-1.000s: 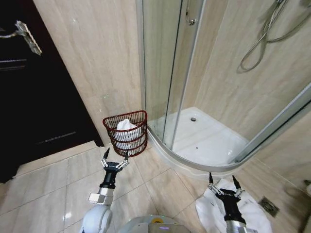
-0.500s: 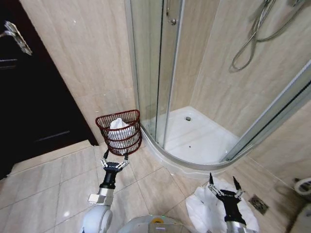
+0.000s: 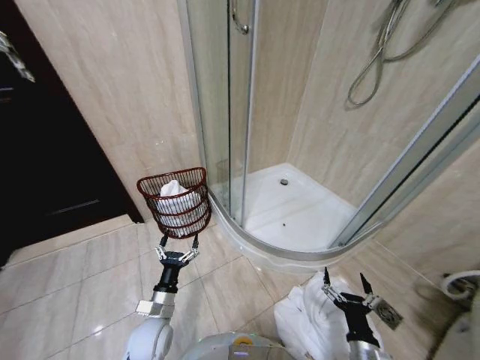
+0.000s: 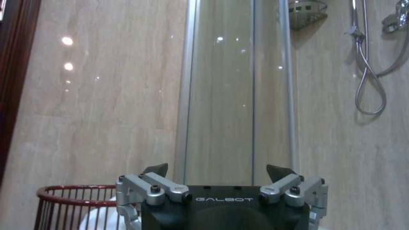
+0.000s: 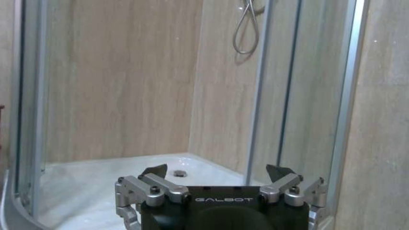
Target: Discard the used towel into the hamper.
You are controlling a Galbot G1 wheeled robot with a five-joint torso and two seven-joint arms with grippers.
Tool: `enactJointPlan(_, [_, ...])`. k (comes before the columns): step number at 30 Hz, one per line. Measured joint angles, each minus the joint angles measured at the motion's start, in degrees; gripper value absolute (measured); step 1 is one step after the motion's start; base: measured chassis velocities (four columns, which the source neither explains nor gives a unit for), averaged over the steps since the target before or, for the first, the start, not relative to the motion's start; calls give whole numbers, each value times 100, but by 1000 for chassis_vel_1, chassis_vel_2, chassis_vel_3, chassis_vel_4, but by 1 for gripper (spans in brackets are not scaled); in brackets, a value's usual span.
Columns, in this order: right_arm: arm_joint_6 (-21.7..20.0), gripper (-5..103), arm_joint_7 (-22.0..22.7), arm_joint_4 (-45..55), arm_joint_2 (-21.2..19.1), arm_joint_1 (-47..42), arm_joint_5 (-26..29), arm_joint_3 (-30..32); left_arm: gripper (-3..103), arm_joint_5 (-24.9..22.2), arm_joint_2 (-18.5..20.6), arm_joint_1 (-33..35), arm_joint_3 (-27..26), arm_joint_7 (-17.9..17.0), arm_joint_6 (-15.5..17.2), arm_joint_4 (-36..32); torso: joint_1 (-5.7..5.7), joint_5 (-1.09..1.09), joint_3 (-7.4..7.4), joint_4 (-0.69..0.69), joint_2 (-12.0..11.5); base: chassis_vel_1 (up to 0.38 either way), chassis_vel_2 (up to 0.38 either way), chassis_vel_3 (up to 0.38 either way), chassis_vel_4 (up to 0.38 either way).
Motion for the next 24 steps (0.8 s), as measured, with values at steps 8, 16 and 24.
enactJointPlan(8, [7, 100, 92, -112, 1, 8, -13, 6, 100, 5, -3, -5, 13, -6, 0, 15, 0, -2, -3, 0, -2, -9, -17, 23, 18])
enactJointPlan(16, [14, 100, 145, -149, 4, 13, -32, -37, 100, 9, 1, -23, 18, -4, 7, 28, 0, -1, 4, 0, 2, 6, -9, -8, 6])
enactJointPlan(24, [9, 100, 178, -255, 3, 87, -33, 32, 100, 13, -10, -12, 18, -4, 9, 24, 0, -2, 6, 0, 8, 112, -118, -113, 121])
